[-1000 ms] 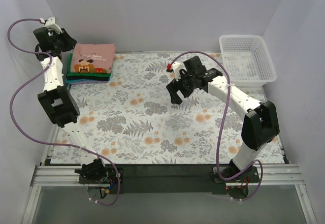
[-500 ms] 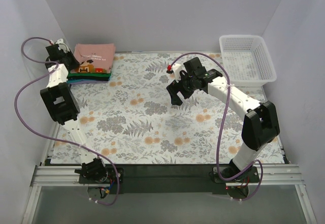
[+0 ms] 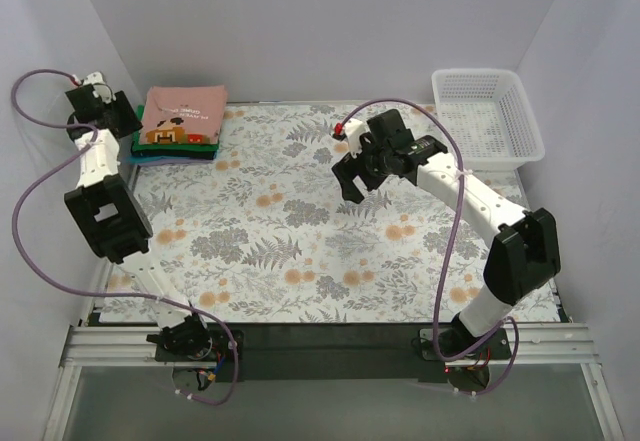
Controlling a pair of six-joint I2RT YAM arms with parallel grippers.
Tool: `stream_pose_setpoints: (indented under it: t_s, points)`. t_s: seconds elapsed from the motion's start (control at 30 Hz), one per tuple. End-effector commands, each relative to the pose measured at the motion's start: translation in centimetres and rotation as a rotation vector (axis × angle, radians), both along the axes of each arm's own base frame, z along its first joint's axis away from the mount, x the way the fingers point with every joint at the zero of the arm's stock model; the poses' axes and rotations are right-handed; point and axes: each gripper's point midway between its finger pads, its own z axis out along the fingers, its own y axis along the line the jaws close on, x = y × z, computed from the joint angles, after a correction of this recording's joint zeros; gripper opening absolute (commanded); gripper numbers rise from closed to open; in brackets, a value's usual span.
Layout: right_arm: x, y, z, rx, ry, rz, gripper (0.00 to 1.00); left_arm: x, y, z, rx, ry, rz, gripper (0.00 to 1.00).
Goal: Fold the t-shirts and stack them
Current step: Neatly place the folded tshirt to the corner
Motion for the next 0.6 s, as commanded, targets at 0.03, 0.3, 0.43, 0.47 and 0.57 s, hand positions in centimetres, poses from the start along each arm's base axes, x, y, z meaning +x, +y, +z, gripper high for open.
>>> stream_pose_setpoints:
  t_s: [0.03, 0.3, 0.43, 0.47, 0.57]
  points:
    - [0.4, -2.9, 2.2, -0.017, -0.082, -0.061, 0.99, -3.1, -2.1, 12.0, 0.119, -0.182, -0.090, 0.64]
    - [1.1, -9.6, 4.5, 0.055, -0.099, -0.258, 0.98, -8.9, -9.5, 15.2, 0.002, -0.119, -0.317, 0.93]
    - [0.9, -13.5, 4.9, 0.111, -0.073, -0.377, 0.98, -11.0, -14.2, 15.3, -0.055, -0.088, -0.432, 0.94]
    - [0.6, -14.0, 5.2, 0.128, -0.074, -0.398, 0.98, -11.6, -16.3, 13.9, -0.088, -0.045, -0.477, 0.94]
    - [-0.5, -15.7, 3.8, 0.142, -0.031, -0.457, 0.98, -13.1, -21.1, 10.5, -0.105, 0.031, -0.515, 0.94]
